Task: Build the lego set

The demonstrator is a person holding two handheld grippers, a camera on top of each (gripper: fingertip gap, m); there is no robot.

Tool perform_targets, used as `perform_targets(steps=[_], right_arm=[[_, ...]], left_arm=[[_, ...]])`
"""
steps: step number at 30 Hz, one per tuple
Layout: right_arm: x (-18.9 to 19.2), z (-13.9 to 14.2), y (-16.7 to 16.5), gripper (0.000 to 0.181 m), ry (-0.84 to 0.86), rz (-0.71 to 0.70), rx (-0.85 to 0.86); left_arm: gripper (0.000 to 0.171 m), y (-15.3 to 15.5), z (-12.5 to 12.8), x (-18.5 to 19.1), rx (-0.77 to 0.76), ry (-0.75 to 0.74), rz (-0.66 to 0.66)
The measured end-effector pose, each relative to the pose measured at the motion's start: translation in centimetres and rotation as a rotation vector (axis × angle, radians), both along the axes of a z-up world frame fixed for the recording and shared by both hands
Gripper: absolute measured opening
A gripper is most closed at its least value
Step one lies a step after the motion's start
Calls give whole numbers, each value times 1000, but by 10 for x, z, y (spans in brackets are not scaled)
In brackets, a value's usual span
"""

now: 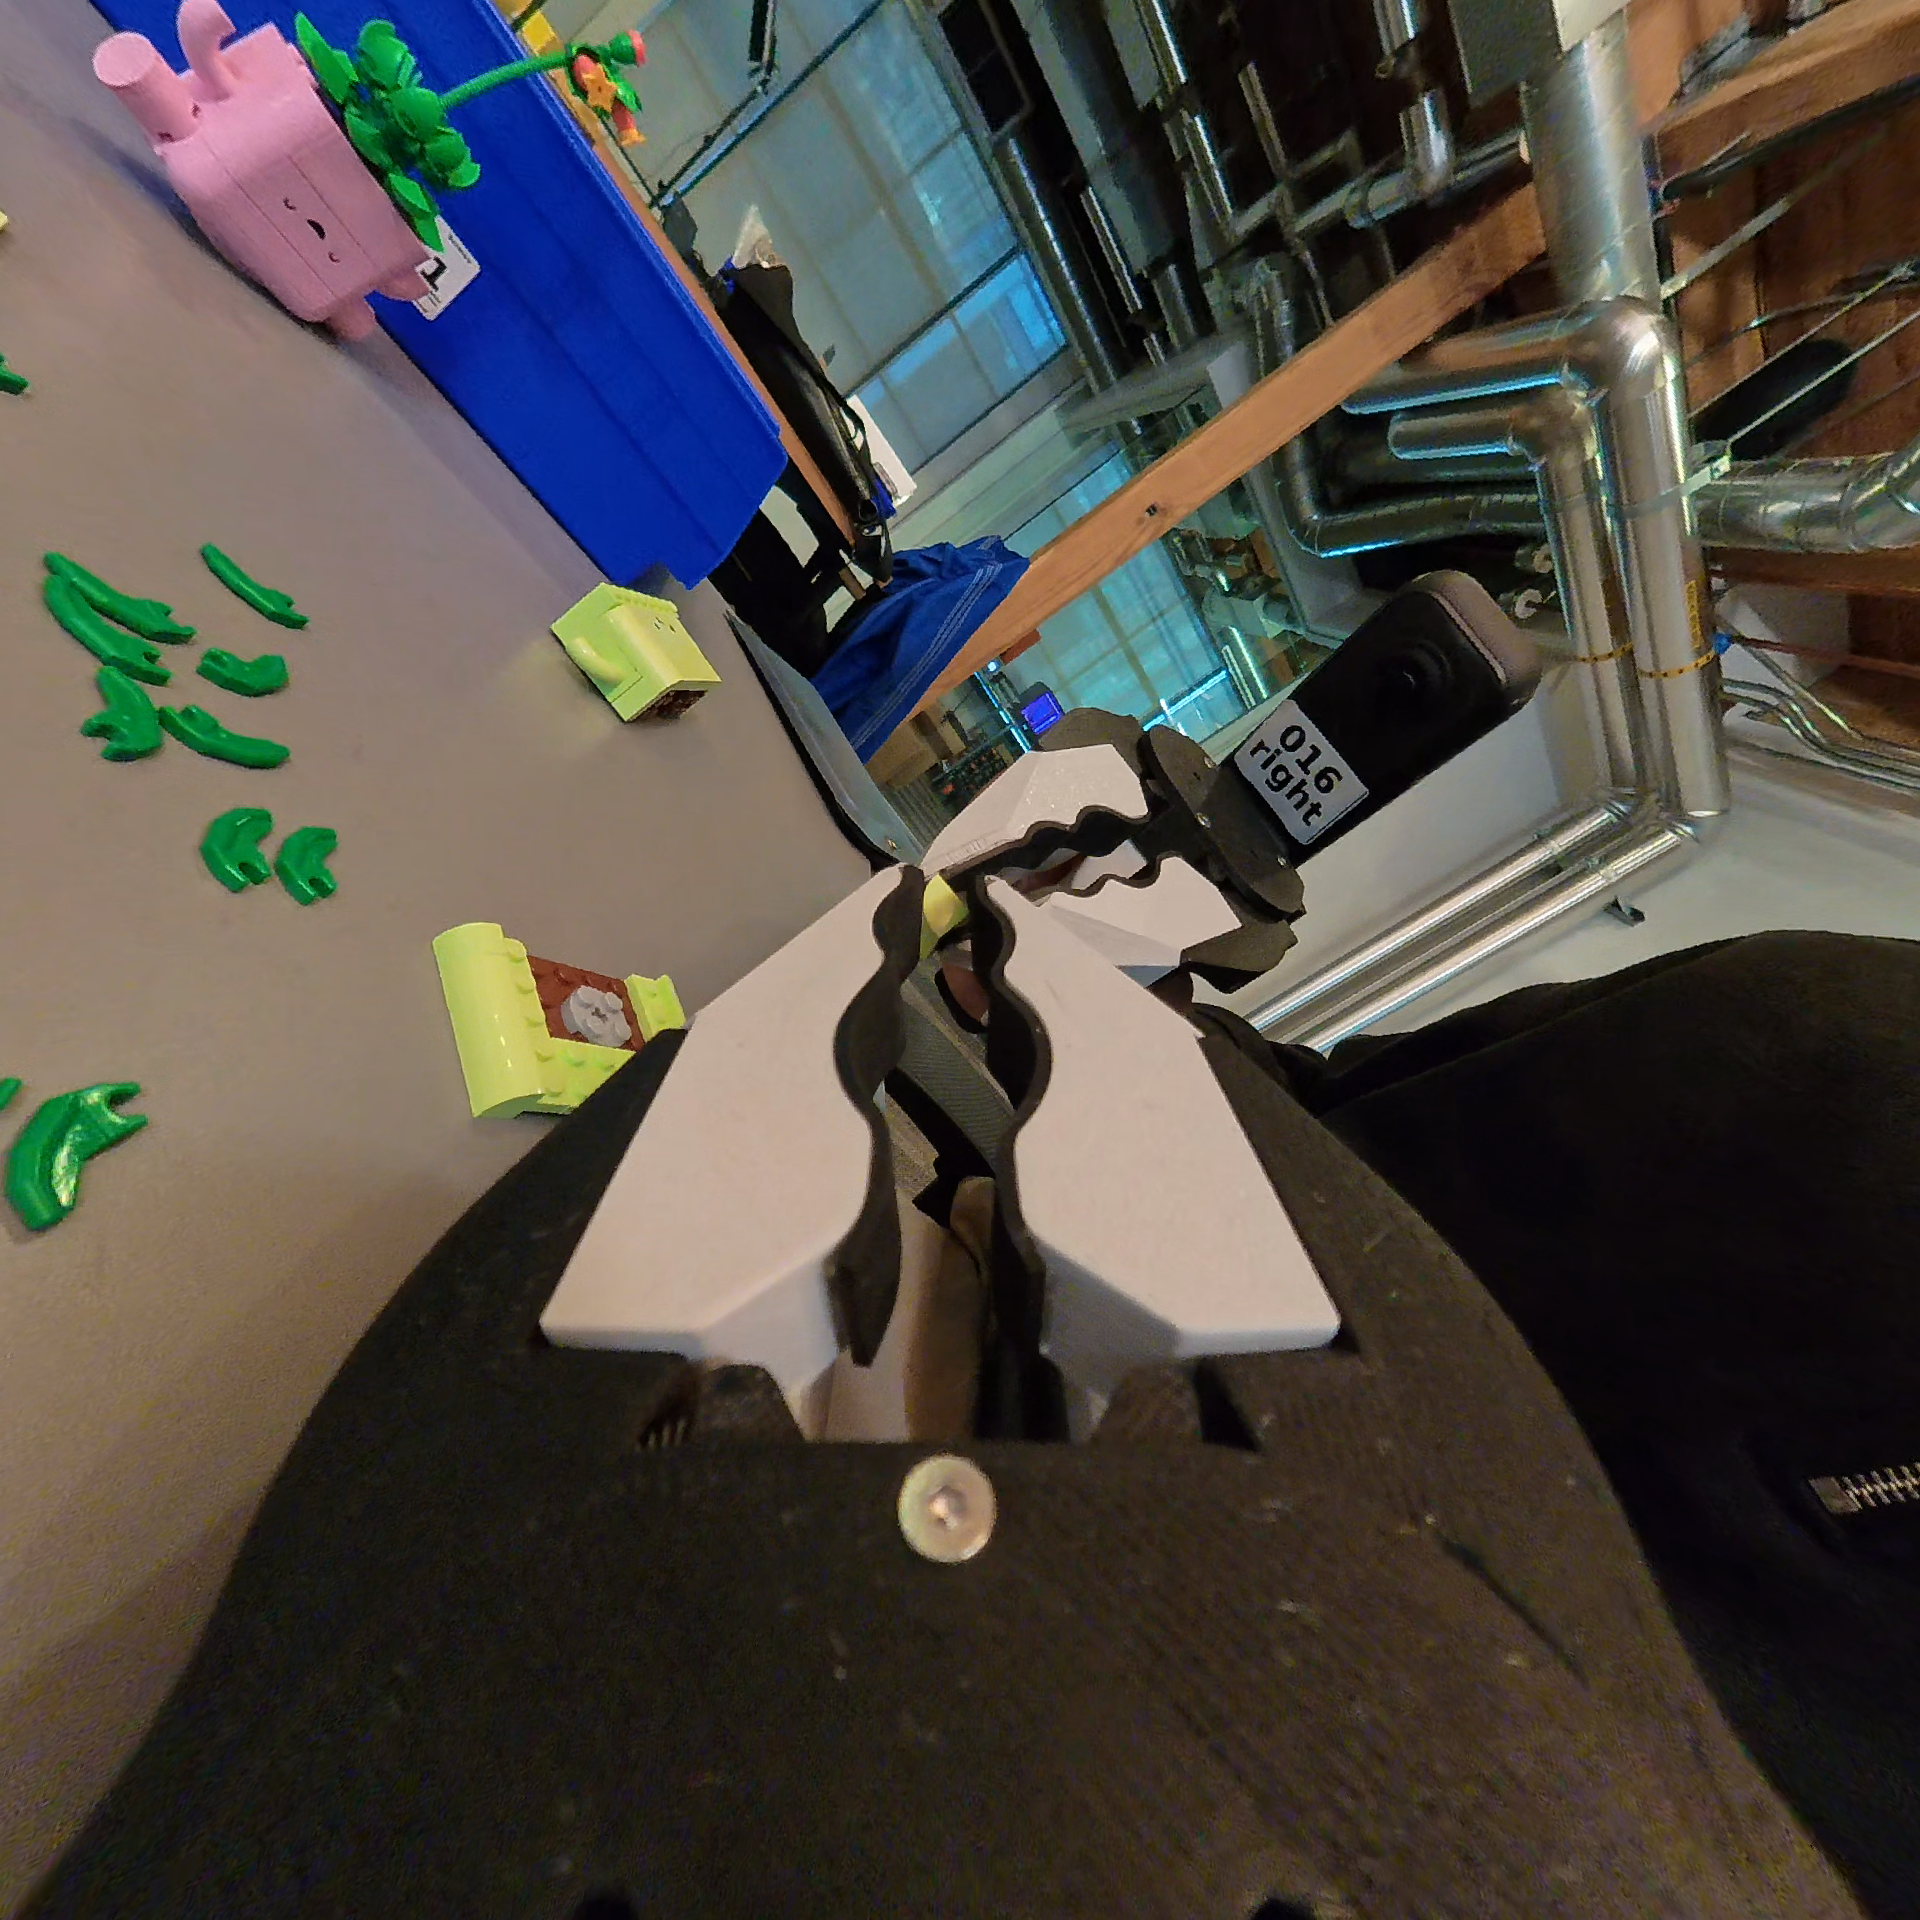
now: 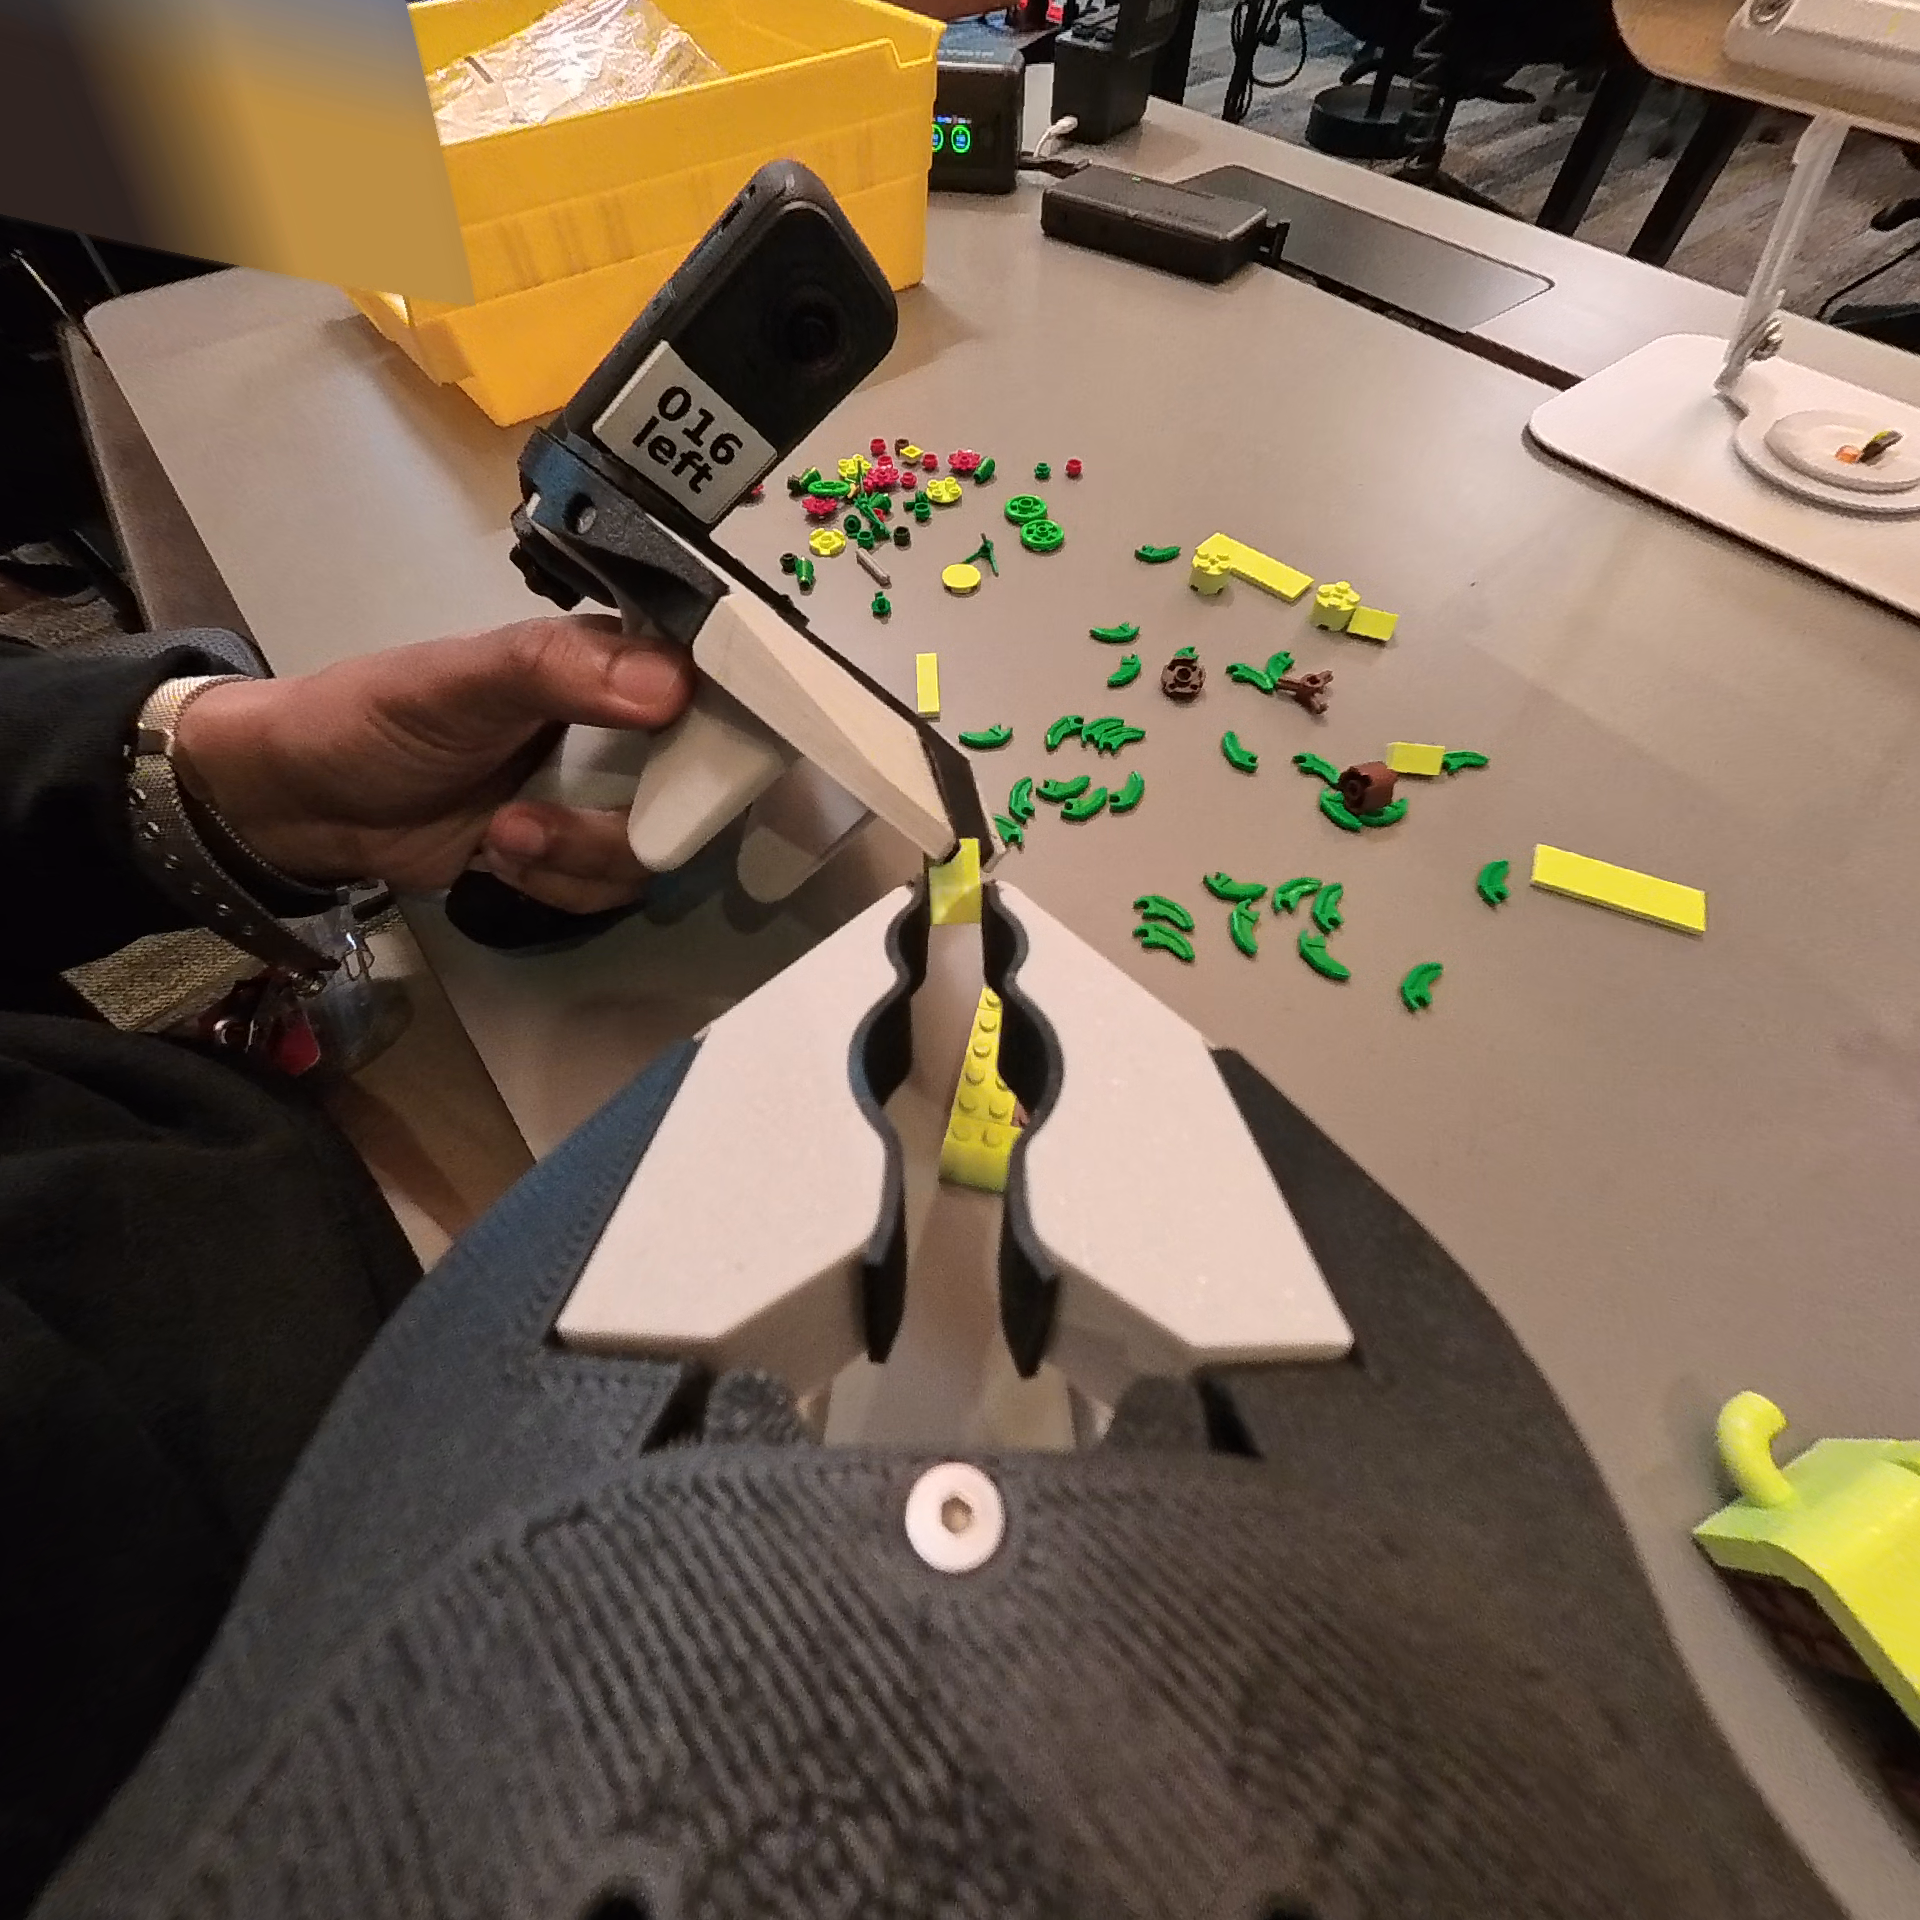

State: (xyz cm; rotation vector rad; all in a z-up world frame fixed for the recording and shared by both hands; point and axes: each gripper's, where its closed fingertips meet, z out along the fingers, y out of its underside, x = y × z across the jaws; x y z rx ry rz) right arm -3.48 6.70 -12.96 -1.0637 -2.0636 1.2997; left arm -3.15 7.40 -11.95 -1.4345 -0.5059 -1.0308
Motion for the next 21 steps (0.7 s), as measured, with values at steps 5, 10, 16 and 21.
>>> perform_targets(steps=[5,10,16,21], right_arm=[[0,1,1,8,0,0,-12],[2,1,0,8,-10,3,-28],[4,1,-3,9,-60,19,-132],[6,1,-3,8,-90,24,-190]], left_arm=[[6,0,0,-1,3,-5,0],[6,0,2,0,16,-18,-13],[6,-1,7,5,44,-18,-36],[6,0,6,5,48,-36,-45]])
